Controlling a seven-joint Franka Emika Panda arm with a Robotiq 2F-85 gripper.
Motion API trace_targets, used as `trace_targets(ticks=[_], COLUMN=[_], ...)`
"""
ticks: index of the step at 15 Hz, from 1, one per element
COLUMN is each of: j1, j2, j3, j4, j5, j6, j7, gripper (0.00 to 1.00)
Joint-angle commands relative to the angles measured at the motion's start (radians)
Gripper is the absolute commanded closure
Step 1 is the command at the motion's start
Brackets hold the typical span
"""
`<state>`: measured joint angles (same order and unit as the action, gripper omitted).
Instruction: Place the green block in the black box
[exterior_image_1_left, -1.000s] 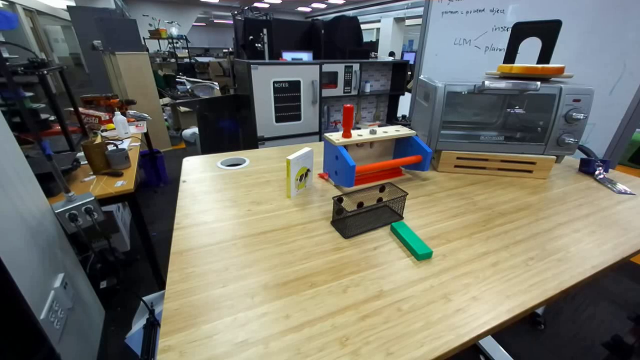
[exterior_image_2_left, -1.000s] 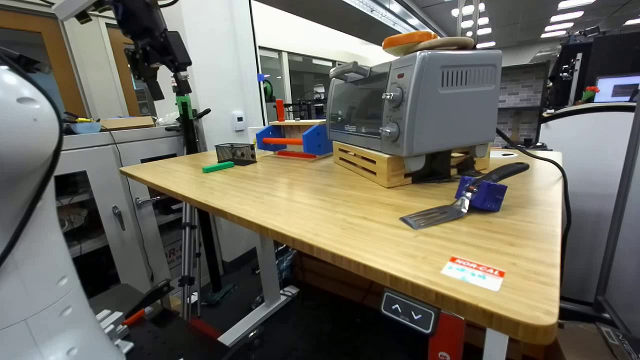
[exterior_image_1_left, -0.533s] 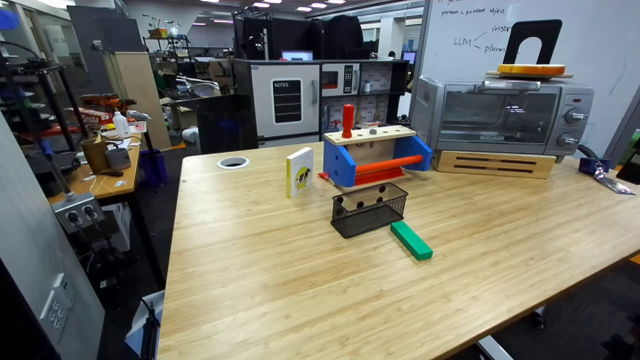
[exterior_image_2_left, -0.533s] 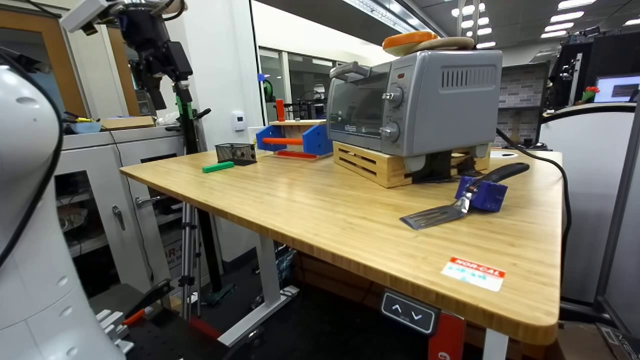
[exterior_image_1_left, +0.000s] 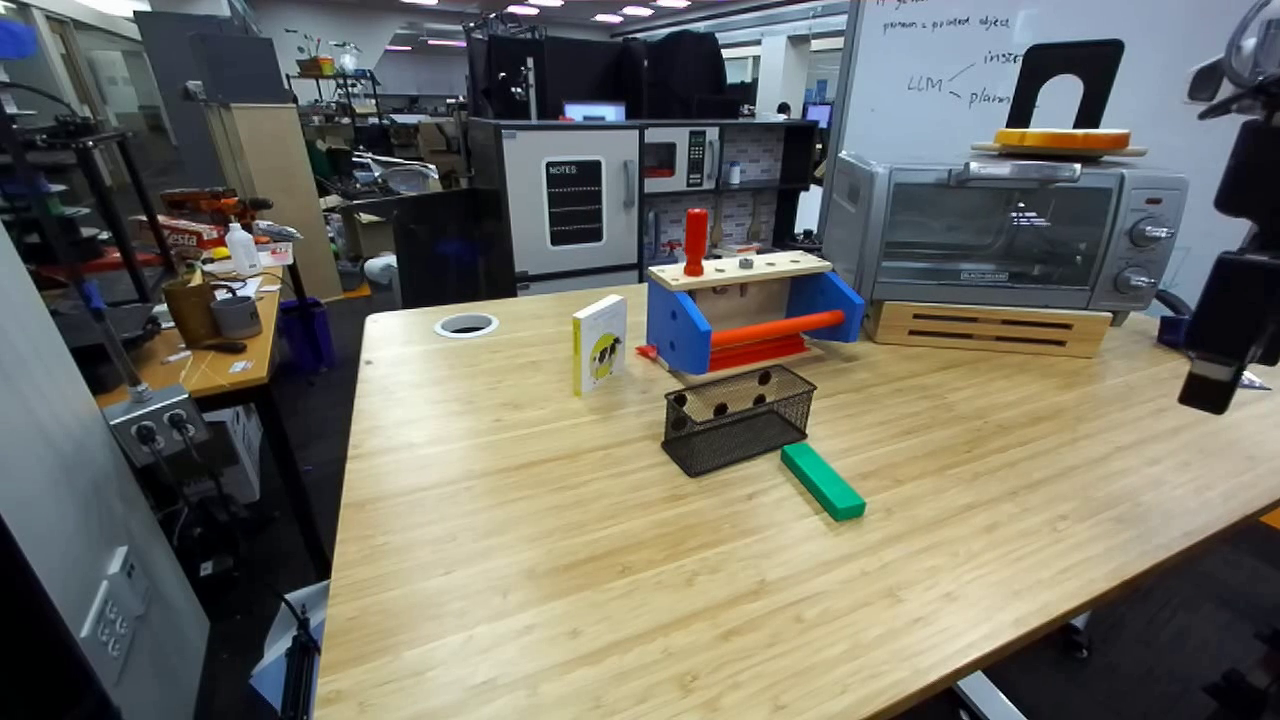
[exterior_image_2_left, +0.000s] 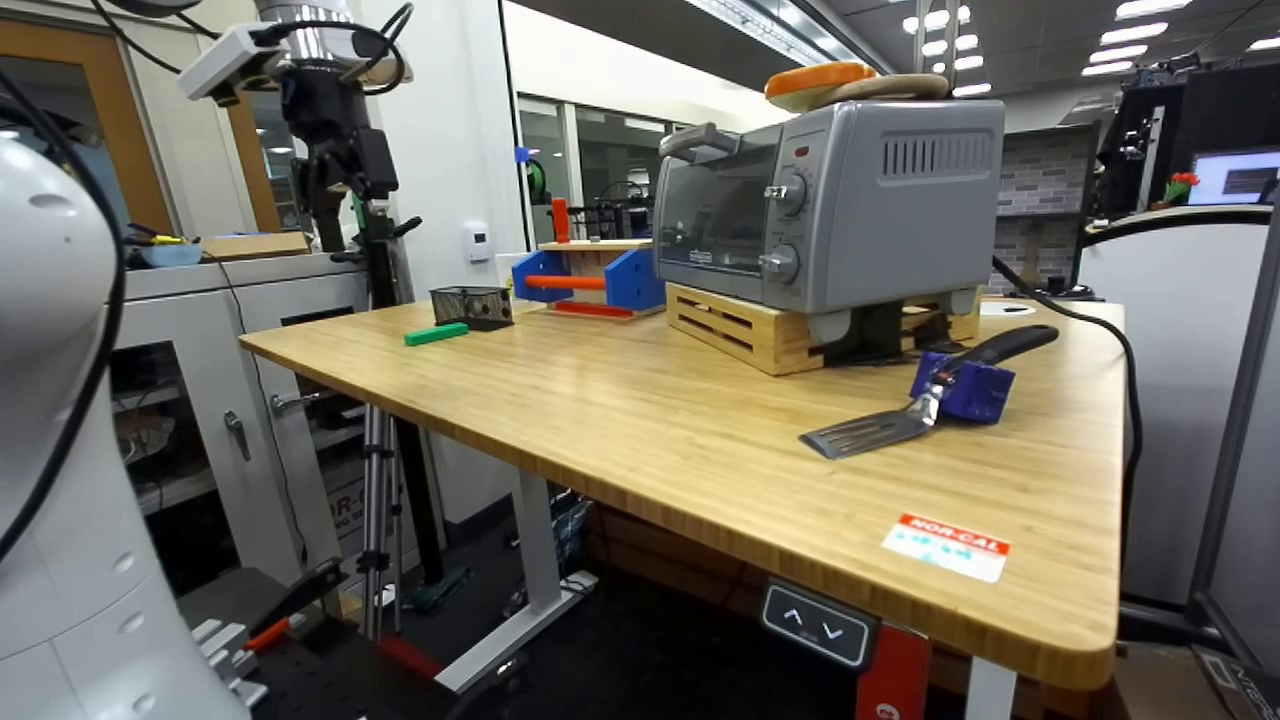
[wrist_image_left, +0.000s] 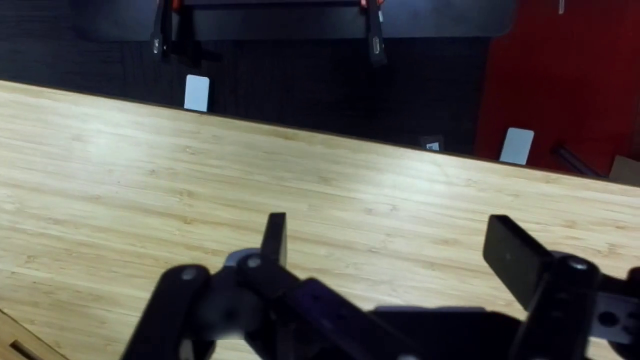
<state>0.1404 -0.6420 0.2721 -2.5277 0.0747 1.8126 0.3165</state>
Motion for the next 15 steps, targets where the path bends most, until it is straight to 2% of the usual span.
trace_targets(ticks=[1,4,7,8,15], j1=[-0.004,0.012,0.032,0.021,0.025], j2=[0.128,0.181,0.188,0.18,0.181], j3=[-0.002,-0.01,-0.023,-0.008,-0.013], j4=[0.116,0.169,0.174,0.167,0.168], j5=[0.023,0.058,0.093,0.062,0.069], j6=[-0.025,0.019,0.11,0.078,0.102], j7=[0.024,0.02,-0.04,0.0,-0.017], gripper=[0.0,0.0,0.0,0.0,0.0])
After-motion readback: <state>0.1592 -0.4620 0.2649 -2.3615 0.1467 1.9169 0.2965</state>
